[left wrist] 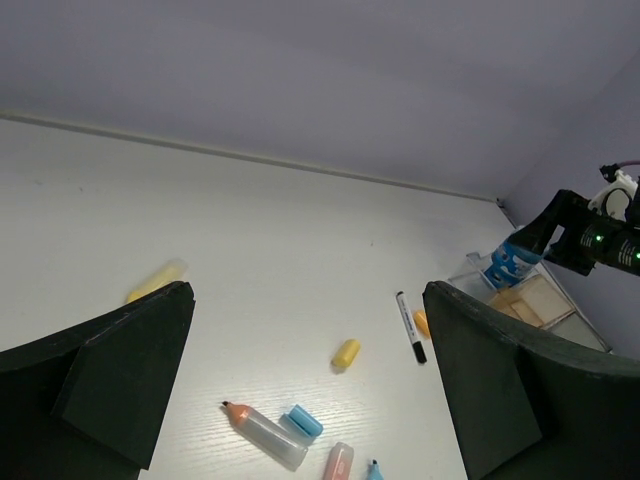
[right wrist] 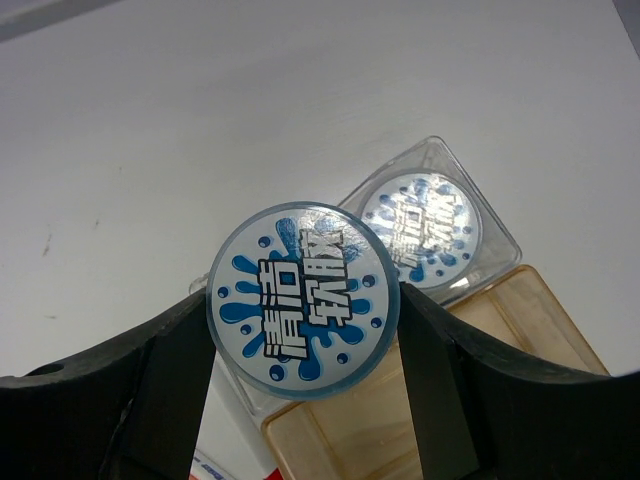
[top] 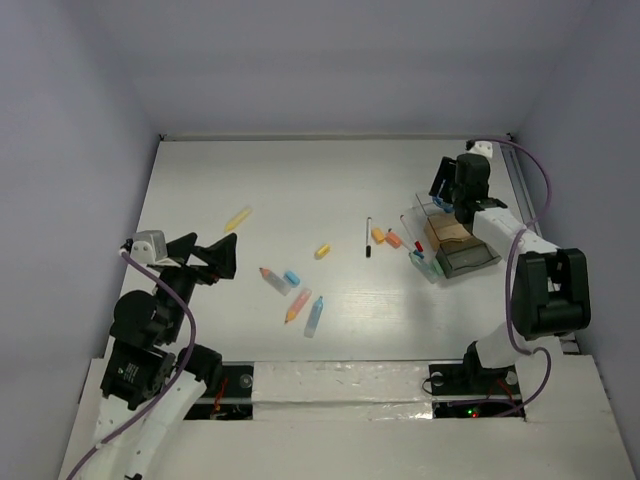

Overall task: Sort the stationery into containers
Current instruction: Place the stationery in the storage box.

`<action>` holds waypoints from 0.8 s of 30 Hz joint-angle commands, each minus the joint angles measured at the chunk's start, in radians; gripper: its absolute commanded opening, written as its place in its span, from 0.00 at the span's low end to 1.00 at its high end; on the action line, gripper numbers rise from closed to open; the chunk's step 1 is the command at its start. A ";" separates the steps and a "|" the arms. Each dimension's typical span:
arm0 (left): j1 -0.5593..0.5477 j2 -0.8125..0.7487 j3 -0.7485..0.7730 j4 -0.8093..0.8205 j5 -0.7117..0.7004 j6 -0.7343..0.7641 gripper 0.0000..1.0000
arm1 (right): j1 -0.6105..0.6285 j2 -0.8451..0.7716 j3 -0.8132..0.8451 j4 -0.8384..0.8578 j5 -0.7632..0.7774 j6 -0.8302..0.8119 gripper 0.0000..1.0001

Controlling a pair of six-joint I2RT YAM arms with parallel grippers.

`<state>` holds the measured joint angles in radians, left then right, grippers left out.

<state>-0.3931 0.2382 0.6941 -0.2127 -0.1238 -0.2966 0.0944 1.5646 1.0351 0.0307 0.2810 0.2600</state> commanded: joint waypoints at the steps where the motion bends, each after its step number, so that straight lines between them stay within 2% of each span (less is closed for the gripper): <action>1: -0.006 0.023 -0.001 0.055 0.013 0.013 0.99 | -0.004 0.005 0.045 0.103 -0.065 0.016 0.36; 14: -0.006 0.033 0.002 0.052 0.013 0.017 0.99 | -0.004 0.046 0.010 0.143 -0.105 0.035 0.38; 17: -0.006 0.030 0.002 0.052 0.013 0.017 0.99 | -0.004 0.049 -0.006 0.156 -0.117 0.041 0.43; 20: -0.006 0.032 0.001 0.052 0.013 0.017 0.99 | -0.004 0.052 0.002 0.144 -0.123 0.035 0.63; 21: -0.006 0.032 0.002 0.050 0.013 0.017 0.99 | -0.004 0.051 0.006 0.140 -0.120 0.032 0.77; 24: -0.006 0.030 0.001 0.052 0.012 0.017 0.99 | -0.004 0.037 0.031 0.115 -0.121 0.022 0.96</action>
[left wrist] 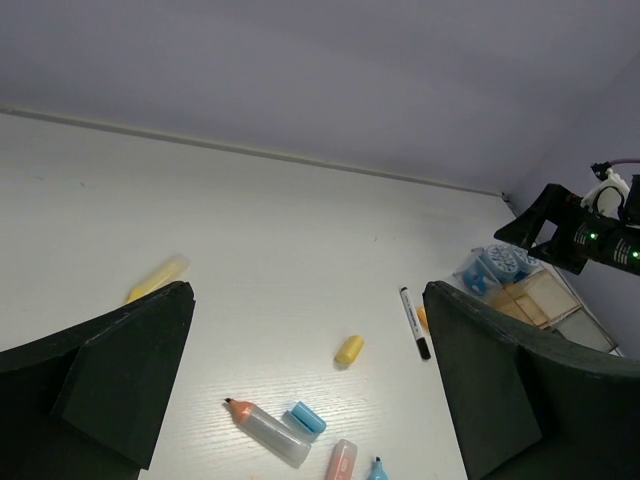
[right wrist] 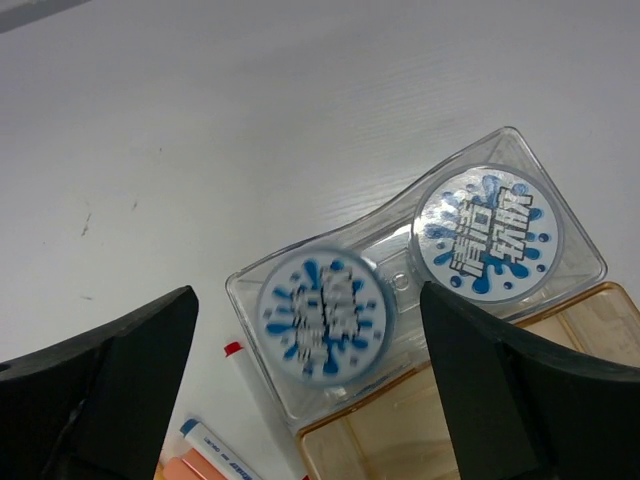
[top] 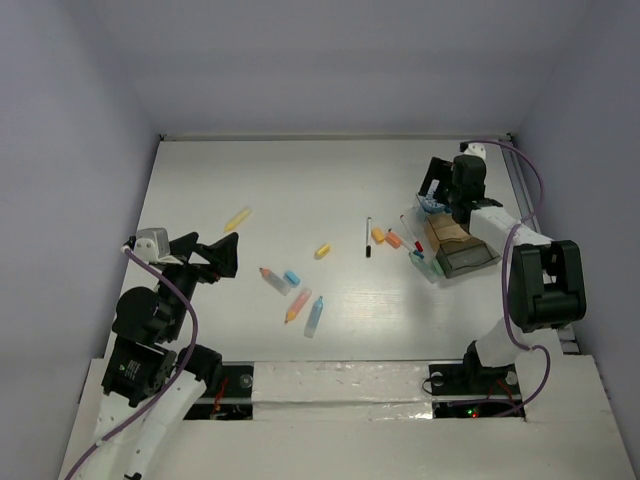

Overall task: Sort the stationery into containers
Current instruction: Place the stationery in the storage box, then pick up the pen from the center of the board.

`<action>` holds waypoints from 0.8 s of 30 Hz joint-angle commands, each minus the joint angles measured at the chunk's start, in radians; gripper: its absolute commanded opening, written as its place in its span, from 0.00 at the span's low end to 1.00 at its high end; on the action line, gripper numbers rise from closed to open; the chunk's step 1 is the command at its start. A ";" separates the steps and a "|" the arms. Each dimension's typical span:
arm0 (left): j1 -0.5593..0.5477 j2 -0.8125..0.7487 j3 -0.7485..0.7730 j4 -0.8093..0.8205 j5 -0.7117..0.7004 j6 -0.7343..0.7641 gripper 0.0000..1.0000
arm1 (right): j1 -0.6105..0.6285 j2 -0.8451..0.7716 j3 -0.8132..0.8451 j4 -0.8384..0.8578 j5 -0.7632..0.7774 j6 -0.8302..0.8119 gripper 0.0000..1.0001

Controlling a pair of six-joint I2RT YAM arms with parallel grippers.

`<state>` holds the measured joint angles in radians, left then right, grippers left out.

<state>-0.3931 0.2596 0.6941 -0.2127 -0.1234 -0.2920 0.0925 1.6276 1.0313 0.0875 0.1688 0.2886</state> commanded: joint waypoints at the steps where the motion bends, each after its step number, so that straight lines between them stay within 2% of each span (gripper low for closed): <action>1: -0.006 0.009 0.001 0.052 0.010 0.013 0.99 | -0.002 -0.031 0.041 0.051 -0.012 -0.008 1.00; 6: -0.006 0.013 0.002 0.049 0.013 0.013 0.99 | 0.019 -0.078 0.062 0.003 -0.028 -0.017 1.00; 8: -0.006 0.013 0.002 0.049 0.013 0.013 0.99 | 0.077 -0.101 0.058 -0.023 -0.032 -0.028 0.98; 11: -0.006 0.015 0.002 0.049 0.013 0.013 0.99 | 0.171 -0.138 0.035 -0.077 -0.020 -0.031 0.89; 12: -0.006 0.017 0.002 0.047 0.013 0.013 0.99 | 0.235 -0.144 0.023 -0.084 -0.014 -0.032 0.79; 13: -0.006 0.018 0.002 0.045 0.011 0.013 0.99 | 0.266 -0.152 0.003 -0.088 -0.006 -0.029 0.74; 15: -0.006 0.021 0.002 0.047 0.013 0.013 0.99 | 0.334 -0.150 -0.022 -0.146 -0.008 -0.007 0.69; 18: -0.006 0.033 0.001 0.049 0.025 0.013 0.99 | 0.384 -0.135 -0.062 -0.186 -0.028 0.026 0.55; 24: -0.006 0.063 0.002 0.055 0.044 0.016 0.99 | 0.441 -0.039 -0.060 -0.227 -0.035 0.052 0.47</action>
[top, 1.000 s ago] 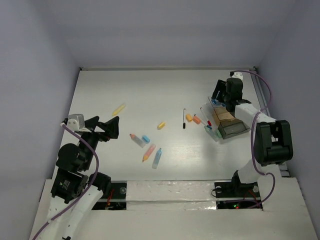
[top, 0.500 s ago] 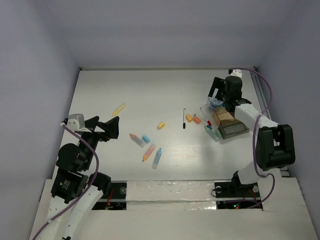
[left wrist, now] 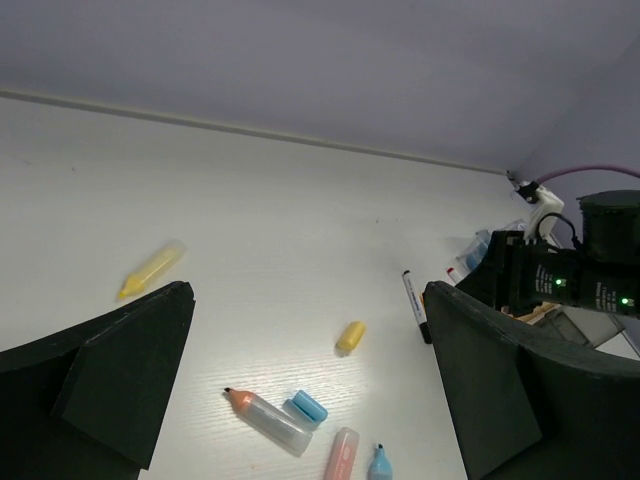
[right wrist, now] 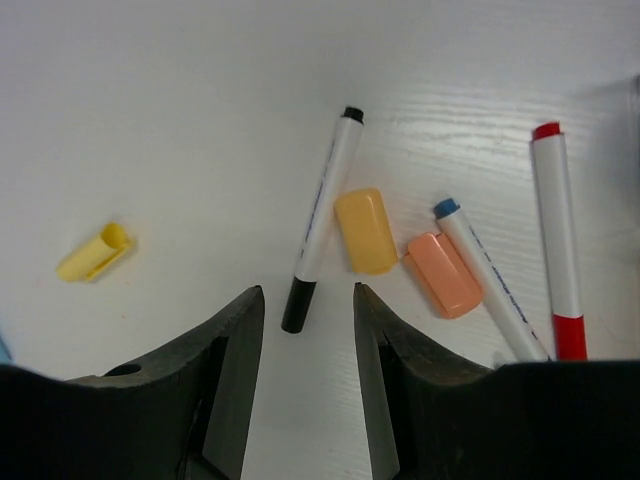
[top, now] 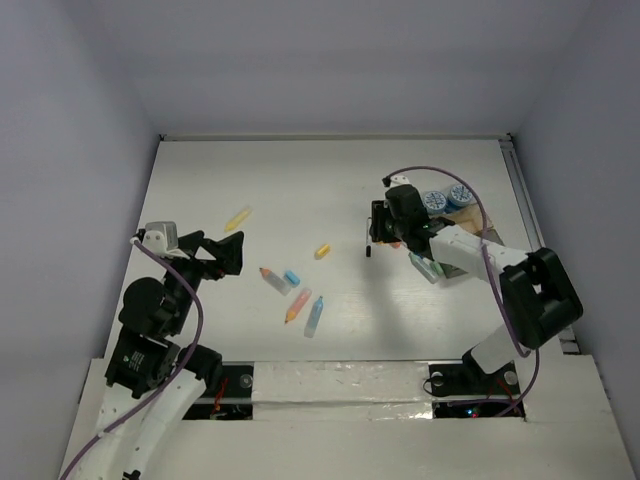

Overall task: Sort the stationery into containers
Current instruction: Pick up the pen from the center of the board.

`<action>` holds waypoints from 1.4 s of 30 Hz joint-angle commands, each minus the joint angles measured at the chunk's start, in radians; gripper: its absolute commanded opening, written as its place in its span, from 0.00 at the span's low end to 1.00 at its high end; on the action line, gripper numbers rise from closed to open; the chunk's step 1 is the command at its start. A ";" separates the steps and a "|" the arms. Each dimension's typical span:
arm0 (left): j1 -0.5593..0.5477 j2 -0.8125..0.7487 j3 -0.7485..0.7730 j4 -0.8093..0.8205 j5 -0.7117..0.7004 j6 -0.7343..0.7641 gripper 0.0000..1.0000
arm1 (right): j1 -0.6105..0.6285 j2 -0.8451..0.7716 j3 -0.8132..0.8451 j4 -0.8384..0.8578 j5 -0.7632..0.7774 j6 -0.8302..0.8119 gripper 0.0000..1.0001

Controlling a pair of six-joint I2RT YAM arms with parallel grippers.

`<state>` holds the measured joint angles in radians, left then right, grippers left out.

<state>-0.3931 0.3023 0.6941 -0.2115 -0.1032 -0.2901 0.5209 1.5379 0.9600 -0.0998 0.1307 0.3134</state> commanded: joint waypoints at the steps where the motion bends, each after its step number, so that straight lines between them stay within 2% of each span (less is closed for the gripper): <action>1: -0.006 0.021 0.002 0.054 0.025 0.014 0.99 | 0.022 0.063 0.016 -0.041 0.004 0.030 0.47; 12: -0.006 0.006 0.001 0.061 0.048 0.019 0.99 | 0.074 0.200 0.083 -0.063 0.033 0.062 0.46; 22: -0.006 -0.014 0.001 0.064 0.060 0.019 0.99 | 0.083 0.337 0.178 -0.124 0.162 0.053 0.45; 23: -0.006 -0.015 0.001 0.064 0.059 0.019 0.99 | 0.083 0.344 0.181 -0.126 0.162 0.053 0.40; 24: -0.006 -0.017 0.001 0.064 0.060 0.019 0.99 | 0.083 0.356 0.186 -0.127 0.158 0.052 0.30; 29: -0.006 -0.022 -0.001 0.066 0.063 0.019 0.99 | 0.103 0.367 0.209 -0.127 0.142 0.055 0.06; 30: -0.006 -0.022 -0.001 0.067 0.066 0.019 0.99 | 0.103 0.361 0.210 -0.120 0.139 0.053 0.00; 37: -0.006 -0.028 -0.001 0.069 0.071 0.019 0.99 | 0.116 0.142 0.187 0.003 0.075 0.049 0.00; 39: -0.006 -0.034 -0.001 0.067 0.068 0.017 0.99 | 0.116 0.058 0.183 0.003 0.107 0.049 0.00; 42: -0.006 -0.046 -0.001 0.069 0.066 0.017 0.99 | 0.116 -0.049 0.157 -0.008 0.233 0.056 0.00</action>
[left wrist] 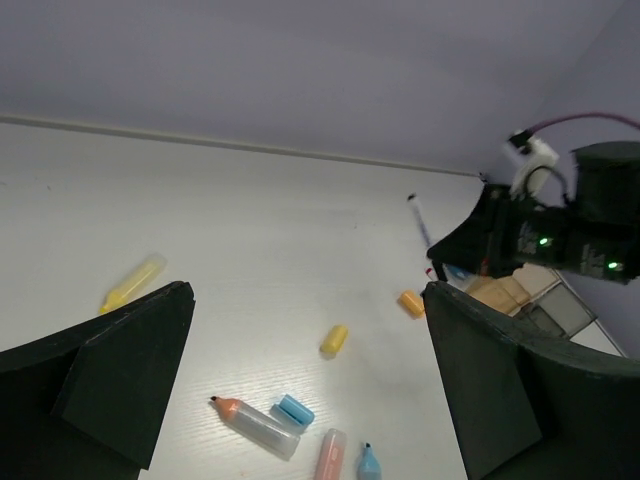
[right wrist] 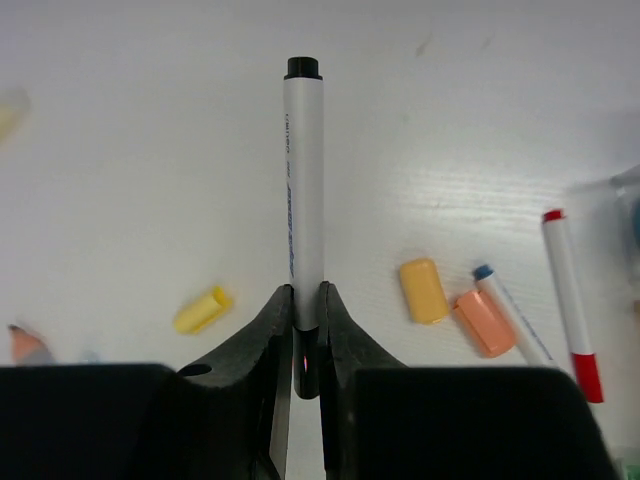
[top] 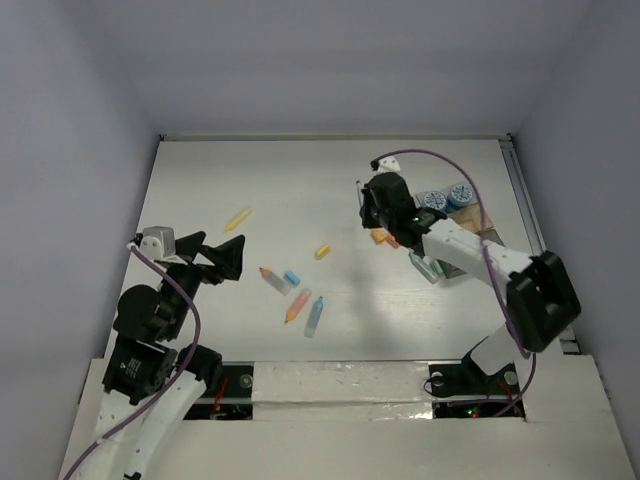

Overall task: Sort the stationery into containers
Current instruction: Pick up the pen from the center of the board, then place the pen in the storage box.

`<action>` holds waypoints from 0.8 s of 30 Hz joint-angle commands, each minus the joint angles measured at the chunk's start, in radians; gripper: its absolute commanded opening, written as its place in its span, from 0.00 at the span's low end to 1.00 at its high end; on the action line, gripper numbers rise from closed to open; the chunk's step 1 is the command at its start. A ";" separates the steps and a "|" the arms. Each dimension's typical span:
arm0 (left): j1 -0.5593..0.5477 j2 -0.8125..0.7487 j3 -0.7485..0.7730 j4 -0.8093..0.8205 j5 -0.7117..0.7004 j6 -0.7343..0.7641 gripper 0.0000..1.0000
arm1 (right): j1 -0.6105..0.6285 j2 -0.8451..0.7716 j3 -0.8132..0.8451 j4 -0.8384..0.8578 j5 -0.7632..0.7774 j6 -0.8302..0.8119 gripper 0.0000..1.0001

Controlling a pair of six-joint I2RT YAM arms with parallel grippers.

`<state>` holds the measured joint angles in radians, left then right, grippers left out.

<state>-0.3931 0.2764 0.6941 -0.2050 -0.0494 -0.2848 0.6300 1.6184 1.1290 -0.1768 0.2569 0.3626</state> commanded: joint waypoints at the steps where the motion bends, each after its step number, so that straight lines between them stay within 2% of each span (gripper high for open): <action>1: -0.015 -0.026 -0.001 0.061 0.013 0.012 0.99 | -0.003 -0.158 -0.043 0.065 0.176 0.016 0.00; 6: -0.045 -0.055 -0.001 0.059 0.008 0.012 0.99 | -0.099 -0.359 -0.214 0.071 0.304 0.165 0.00; 12: -0.082 -0.094 0.001 0.055 -0.006 0.012 0.99 | -0.280 -0.626 -0.425 0.054 0.311 0.306 0.00; 16: -0.102 -0.118 0.002 0.050 -0.015 0.010 0.99 | -0.341 -0.652 -0.462 0.013 0.329 0.346 0.00; 24: -0.121 -0.129 0.002 0.047 -0.021 0.010 0.99 | -0.429 -0.562 -0.436 0.051 0.317 0.397 0.00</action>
<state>-0.5064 0.1635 0.6941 -0.2054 -0.0624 -0.2852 0.2211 1.0443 0.6708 -0.1707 0.5465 0.7094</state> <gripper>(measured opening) 0.992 0.166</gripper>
